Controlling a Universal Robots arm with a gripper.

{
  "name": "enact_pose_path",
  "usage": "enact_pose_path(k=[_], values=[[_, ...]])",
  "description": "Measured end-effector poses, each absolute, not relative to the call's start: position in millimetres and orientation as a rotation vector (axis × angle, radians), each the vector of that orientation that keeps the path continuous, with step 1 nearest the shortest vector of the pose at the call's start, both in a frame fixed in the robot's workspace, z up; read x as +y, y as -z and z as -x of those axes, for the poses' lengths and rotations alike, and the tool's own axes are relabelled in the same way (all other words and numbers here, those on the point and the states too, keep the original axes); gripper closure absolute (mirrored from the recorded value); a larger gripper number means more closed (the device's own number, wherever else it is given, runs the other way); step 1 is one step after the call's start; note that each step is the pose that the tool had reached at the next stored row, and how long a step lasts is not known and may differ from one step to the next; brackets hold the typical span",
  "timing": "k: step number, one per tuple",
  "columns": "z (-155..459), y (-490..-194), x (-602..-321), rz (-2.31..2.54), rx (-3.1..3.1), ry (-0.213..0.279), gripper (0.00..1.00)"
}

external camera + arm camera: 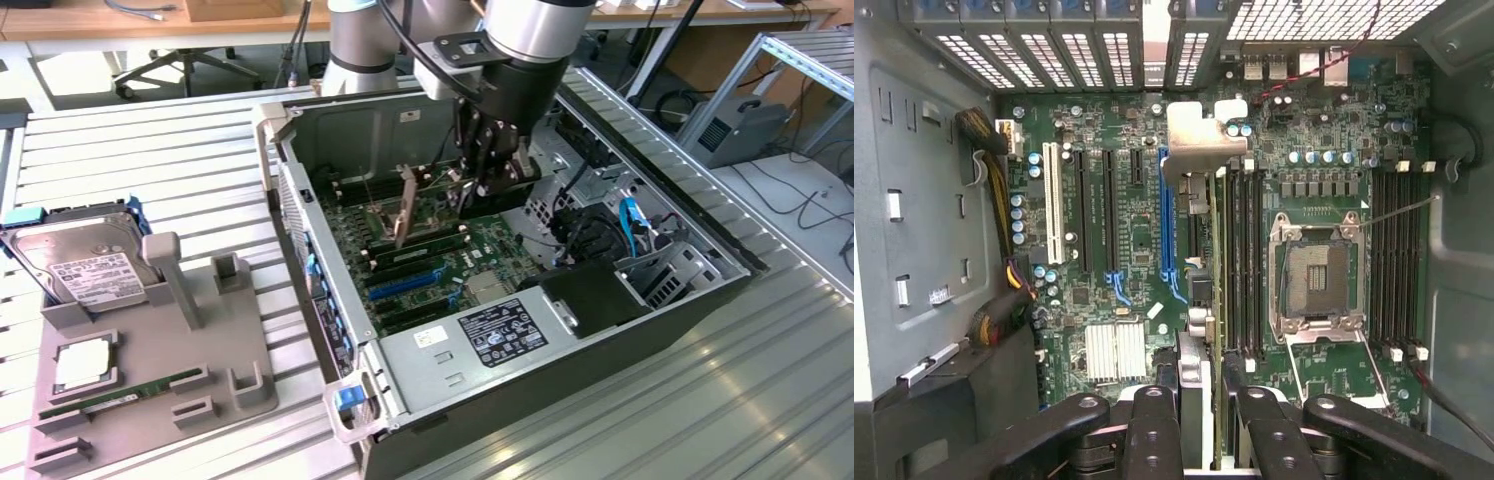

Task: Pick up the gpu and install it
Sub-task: 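Insert the gpu into the slot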

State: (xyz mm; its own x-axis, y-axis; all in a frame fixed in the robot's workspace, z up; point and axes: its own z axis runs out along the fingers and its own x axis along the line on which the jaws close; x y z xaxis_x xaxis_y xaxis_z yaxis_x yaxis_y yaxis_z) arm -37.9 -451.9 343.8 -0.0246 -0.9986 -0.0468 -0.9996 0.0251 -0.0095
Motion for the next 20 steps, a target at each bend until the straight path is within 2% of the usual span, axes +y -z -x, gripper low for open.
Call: enact_pose_path(k=[20], values=[[45.7,-343.1,-452.8,2.165,2.22,-0.04,0.73]])
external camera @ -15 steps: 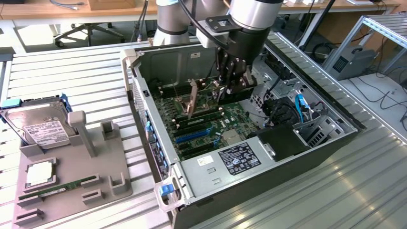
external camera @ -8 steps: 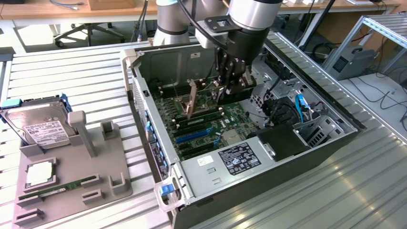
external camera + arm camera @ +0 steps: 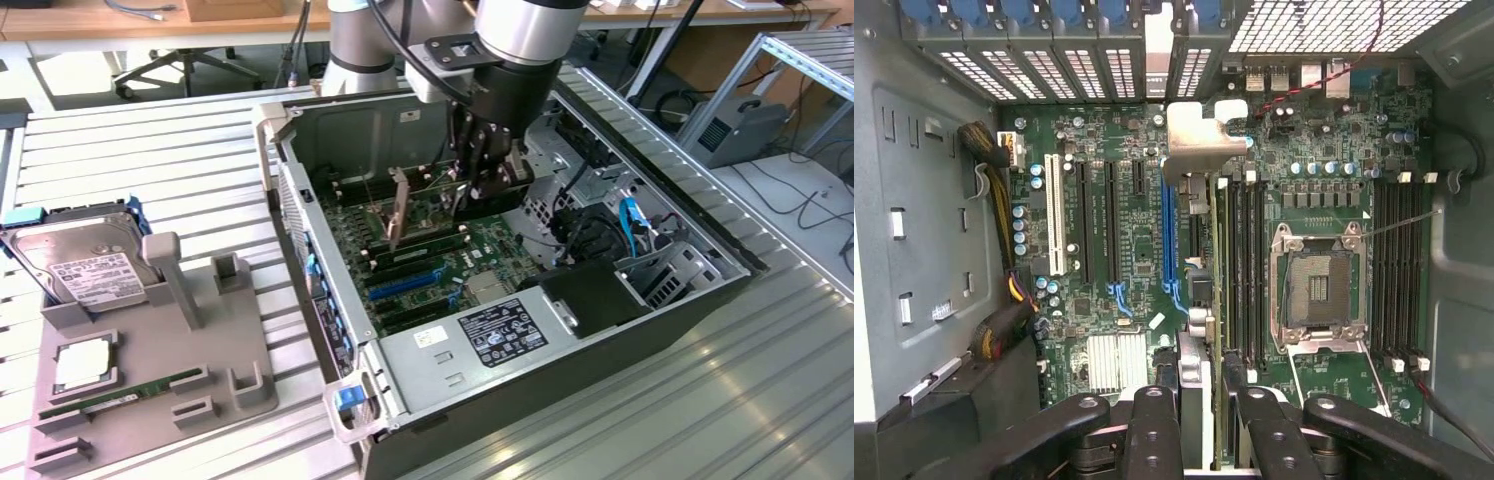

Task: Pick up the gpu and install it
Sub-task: 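Insert the gpu into the slot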

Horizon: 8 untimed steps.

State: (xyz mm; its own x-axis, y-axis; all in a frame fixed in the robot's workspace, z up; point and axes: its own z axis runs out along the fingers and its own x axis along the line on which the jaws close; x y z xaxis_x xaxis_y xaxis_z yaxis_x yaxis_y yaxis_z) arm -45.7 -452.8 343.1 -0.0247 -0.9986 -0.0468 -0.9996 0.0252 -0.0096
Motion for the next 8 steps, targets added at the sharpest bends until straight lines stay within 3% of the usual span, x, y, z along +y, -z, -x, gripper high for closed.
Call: enact_pose_path(k=[8], values=[[47.1,-343.1,-452.9,2.165,2.22,-0.04,0.73]])
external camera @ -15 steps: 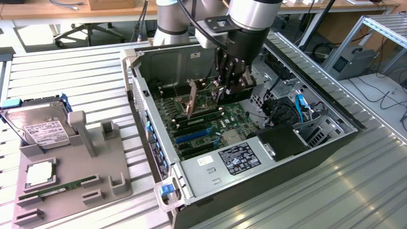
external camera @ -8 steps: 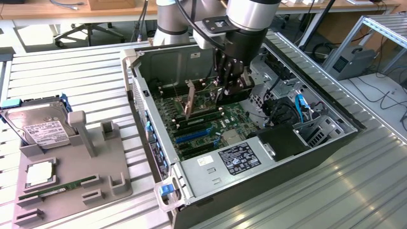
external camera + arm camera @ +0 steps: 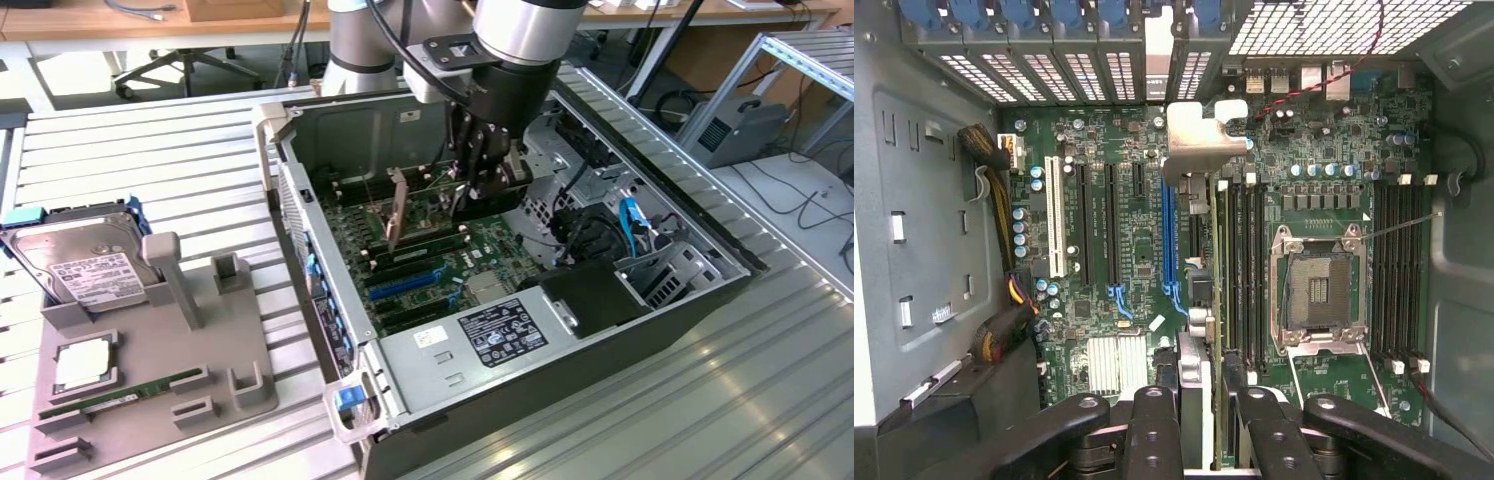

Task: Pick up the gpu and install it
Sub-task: 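Insert the gpu into the slot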

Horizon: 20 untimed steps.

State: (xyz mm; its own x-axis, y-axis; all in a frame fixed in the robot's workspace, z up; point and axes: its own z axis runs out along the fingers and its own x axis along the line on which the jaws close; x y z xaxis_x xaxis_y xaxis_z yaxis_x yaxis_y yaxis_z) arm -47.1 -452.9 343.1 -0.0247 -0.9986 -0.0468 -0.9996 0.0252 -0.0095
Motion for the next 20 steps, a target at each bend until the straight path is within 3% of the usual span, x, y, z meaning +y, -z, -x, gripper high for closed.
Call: enact_pose_path(k=[20], values=[[54.7,-343.0,-452.9,2.165,2.22,-0.04,0.73]])
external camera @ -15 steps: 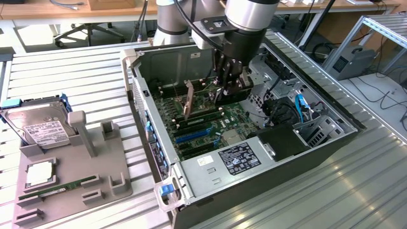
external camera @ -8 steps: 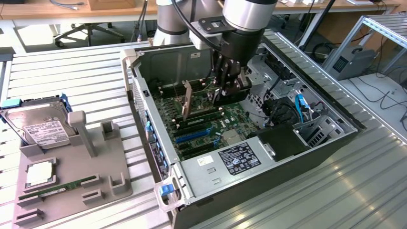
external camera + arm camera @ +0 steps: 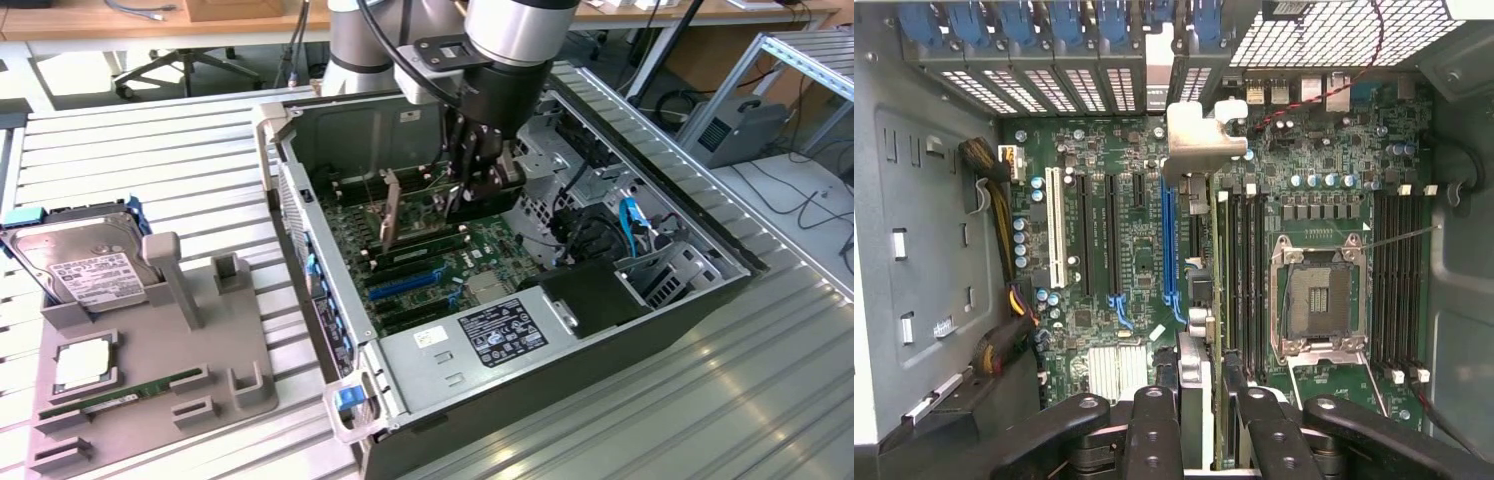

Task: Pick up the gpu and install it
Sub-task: 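Insert the gpu into the slot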

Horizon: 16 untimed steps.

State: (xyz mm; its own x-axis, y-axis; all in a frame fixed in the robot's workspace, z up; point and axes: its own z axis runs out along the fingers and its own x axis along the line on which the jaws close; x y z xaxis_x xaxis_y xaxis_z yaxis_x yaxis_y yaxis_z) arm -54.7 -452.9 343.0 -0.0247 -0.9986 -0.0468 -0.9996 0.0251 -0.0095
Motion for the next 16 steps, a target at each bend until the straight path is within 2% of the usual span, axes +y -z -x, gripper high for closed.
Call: enact_pose_path(k=[16], values=[[59.7,-343.0,-452.9,2.165,2.22,-0.04,0.73]])
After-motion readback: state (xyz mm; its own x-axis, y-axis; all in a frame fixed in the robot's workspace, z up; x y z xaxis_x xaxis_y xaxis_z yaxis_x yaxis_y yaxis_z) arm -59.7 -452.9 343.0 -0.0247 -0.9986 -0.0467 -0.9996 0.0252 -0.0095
